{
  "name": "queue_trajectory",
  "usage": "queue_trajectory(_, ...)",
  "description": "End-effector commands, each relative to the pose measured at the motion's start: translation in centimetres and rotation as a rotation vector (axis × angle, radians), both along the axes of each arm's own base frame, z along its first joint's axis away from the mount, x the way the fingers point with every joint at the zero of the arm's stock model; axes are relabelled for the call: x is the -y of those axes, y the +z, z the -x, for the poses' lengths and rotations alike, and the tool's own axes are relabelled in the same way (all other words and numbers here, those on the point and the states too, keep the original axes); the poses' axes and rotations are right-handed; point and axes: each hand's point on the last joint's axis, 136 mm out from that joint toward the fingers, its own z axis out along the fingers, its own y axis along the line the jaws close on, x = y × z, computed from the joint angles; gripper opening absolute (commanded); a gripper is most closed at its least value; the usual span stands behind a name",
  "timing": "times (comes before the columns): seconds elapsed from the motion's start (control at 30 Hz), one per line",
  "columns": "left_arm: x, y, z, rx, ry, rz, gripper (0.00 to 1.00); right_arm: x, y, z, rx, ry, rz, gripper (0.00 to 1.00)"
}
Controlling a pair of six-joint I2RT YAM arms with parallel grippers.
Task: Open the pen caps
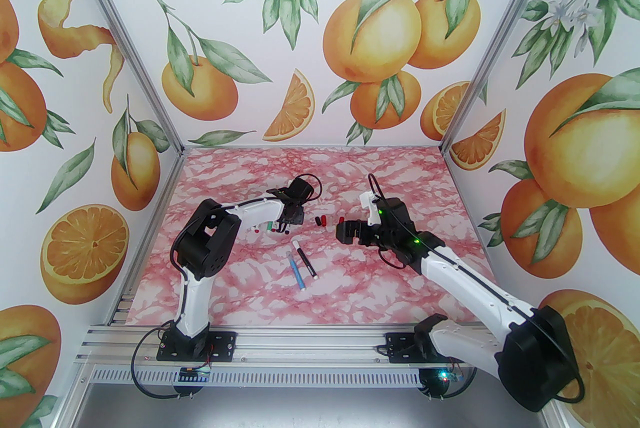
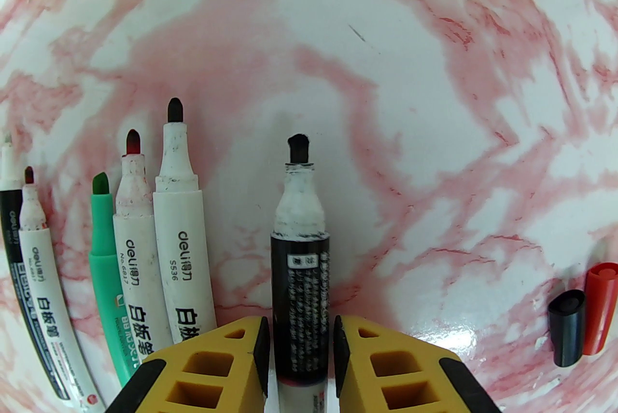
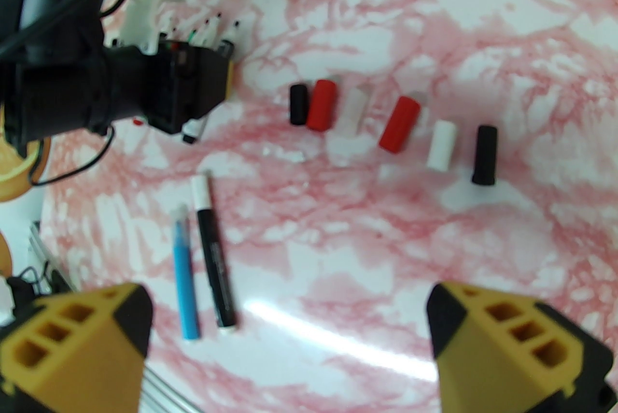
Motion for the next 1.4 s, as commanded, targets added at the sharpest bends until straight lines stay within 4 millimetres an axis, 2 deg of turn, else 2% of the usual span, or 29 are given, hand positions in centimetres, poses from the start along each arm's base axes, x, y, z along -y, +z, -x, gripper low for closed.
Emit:
queue_trajectory(0.0,-0.1,1.3,-0.8,0.025,0.005,-0.009,0.29,0.0,0.0,0.2,0.004,-0.004,-0.001,1.00)
queue_trajectory(0.2,0.6,3.9,-0.8,0.061,-0.005,0.040,0.27,-0.1,-0.1,0.3,0.002,0.000,-0.005,1.00)
queue_trajectory(0.3,0.8,5.8,0.4,0.063,-0.009,0.078,0.27,-0.1,-0.2,0.3,0.003,0.004,-0.002,1.00)
queue_trajectory(0.43,0.6,7.0,3.2,0.054,-0.007,0.142,0.27,-0.3,-0.3,0.3,0.002,0.015,-0.011,1.00)
queue_trajectory(0.6,0.1,7.6,8.2,0.024,0.010,0.196,0.27,-0.7,-0.2,0.3,0.009,0.030,-0.024,1.00)
queue_trajectory(0.73,0.5,7.2,12.1,-0.029,0.024,0.274,0.32,-0.9,-0.1,0.3,0.016,0.037,-0.033,1.00)
queue_trajectory(0.83,0.8,6.1,15.0,-0.081,0.038,0.307,0.32,-1.1,-0.2,0.4,0.018,0.045,-0.048,1.00)
queue_trajectory(0.97,0.9,4.6,17.7,-0.130,0.061,0.336,0.33,-1.3,-0.6,0.7,0.012,0.046,-0.056,1.00)
queue_trajectory(1.07,1.4,3.5,18.5,-0.162,0.059,0.384,0.33,-1.4,-0.7,1.0,0.012,0.050,-0.062,1.00)
queue_trajectory(1.37,2.8,1.9,18.6,-0.216,0.017,0.387,0.39,-1.1,-0.6,1.4,0.018,0.045,-0.063,1.00)
